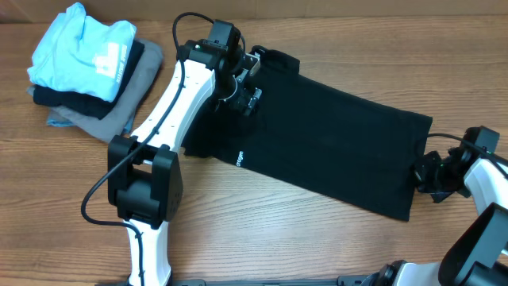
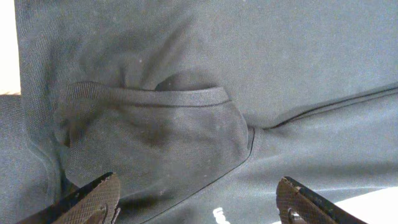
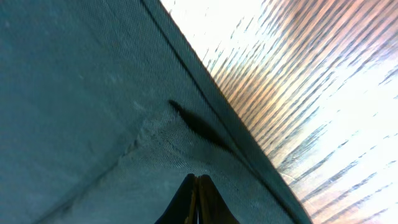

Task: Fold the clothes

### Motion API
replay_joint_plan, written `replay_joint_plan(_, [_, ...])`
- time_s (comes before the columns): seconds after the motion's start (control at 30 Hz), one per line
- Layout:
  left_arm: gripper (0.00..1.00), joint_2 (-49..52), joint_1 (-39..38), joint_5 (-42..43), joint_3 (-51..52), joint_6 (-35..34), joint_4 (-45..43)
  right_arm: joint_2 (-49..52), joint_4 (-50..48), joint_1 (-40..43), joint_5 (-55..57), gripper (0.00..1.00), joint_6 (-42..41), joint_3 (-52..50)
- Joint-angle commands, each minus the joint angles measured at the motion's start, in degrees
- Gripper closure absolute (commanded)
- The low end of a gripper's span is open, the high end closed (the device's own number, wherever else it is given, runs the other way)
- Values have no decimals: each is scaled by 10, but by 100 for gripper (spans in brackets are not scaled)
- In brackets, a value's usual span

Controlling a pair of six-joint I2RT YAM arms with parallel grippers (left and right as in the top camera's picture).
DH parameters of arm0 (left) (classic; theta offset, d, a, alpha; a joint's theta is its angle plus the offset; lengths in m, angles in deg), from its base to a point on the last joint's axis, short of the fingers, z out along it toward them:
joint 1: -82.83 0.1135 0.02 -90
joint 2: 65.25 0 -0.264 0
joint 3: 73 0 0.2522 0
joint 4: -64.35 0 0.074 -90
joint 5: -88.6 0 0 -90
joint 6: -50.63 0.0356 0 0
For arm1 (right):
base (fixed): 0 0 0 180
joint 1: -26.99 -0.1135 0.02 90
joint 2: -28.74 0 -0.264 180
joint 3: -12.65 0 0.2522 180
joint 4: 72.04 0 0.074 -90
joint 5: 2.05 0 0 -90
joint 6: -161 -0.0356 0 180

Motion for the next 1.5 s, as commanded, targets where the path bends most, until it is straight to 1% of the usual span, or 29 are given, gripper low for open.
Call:
replay_joint_plan(0.0, [16, 26, -14, 11, 4, 9, -6, 0, 11, 6, 5, 96, -4, 23])
replay_joint_plan(0.1, [20, 48, -25, 13, 4, 9, -25, 0, 14, 5, 4, 96, -5, 26])
replay_joint_plan(0.13, [22, 57, -30, 13, 4, 9, -37, 0, 14, 5, 0, 90, -4, 26])
replay_joint_plan(0.17, [23, 66, -35, 13, 4, 8, -49, 0, 15, 5, -4, 75, -4, 26])
replay_joint_plan(0.2, [25, 71, -39, 14, 4, 5, -56, 0, 17, 5, -6, 71, -4, 26])
replay_joint_plan(0.23, [29, 78, -43, 15, 4, 2, -65, 0, 19, 5, -6, 69, -4, 26])
replay_joint_plan(0.3, [41, 96, -56, 14, 4, 0, -80, 0, 25, 5, -6, 68, -4, 26])
replay_joint_plan(0.33, [45, 101, -60, 5, 4, 0, -85, 0, 26, 5, -6, 68, -4, 26])
replay_joint_plan(0.4, [51, 112, -68, -15, 4, 0, -90, 0, 27, 5, -6, 67, -4, 26])
replay_joint_plan(0.43, [55, 114, -70, -24, 4, -3, -92, 0, 27, 5, -6, 67, -4, 26])
replay_joint_plan(0.5, [69, 117, -74, -41, 4, -11, -96, 0, 27, 5, -6, 67, -4, 26])
replay_joint_plan(0.63, [90, 116, -76, -55, -2, -30, -101, 0, 27, 5, -6, 66, -4, 26])
replay_joint_plan(0.7, [96, 116, -76, -55, -12, -38, -94, 0, 27, 5, -6, 66, -4, 26])
replay_joint_plan(0.8, [96, 116, -75, -68, -44, -64, -76, 0, 27, 5, -6, 66, -4, 26])
replay_joint_plan(0.87, [96, 116, -75, -67, -79, -67, -59, 0, 27, 5, -6, 66, -4, 26])
replay_joint_plan(1.0, [96, 116, -75, -69, -97, -70, -52, 0, 27, 5, -6, 66, -4, 26])
replay_joint_plan(1.07, [96, 116, -75, -83, -95, -83, -51, 0, 27, 5, -6, 66, -4, 26])
replay_joint_plan(1.1, [88, 116, -75, -83, -95, -83, -47, 0, 27, 5, -6, 66, -4, 26])
replay_joint_plan(1.13, [50, 116, -75, -88, -95, -83, -24, 0, 27, 5, -6, 66, -4, 26])
replay_joint_plan(1.17, [43, 116, -75, -94, -93, -84, -10, 0, 27, 5, -6, 66, -4, 26])
replay_joint_plan(1.27, [41, 119, -77, -93, -78, -84, -5, 0, 27, 5, -6, 66, -4, 26])
replay_joint_plan(1.37, [47, 128, -79, -92, -59, -86, -10, 0, 27, 5, -6, 65, -4, 26])
replay_joint_plan(1.47, [55, 141, -84, -90, -39, -92, -16, 0, 27, 5, -6, 65, -4, 26])
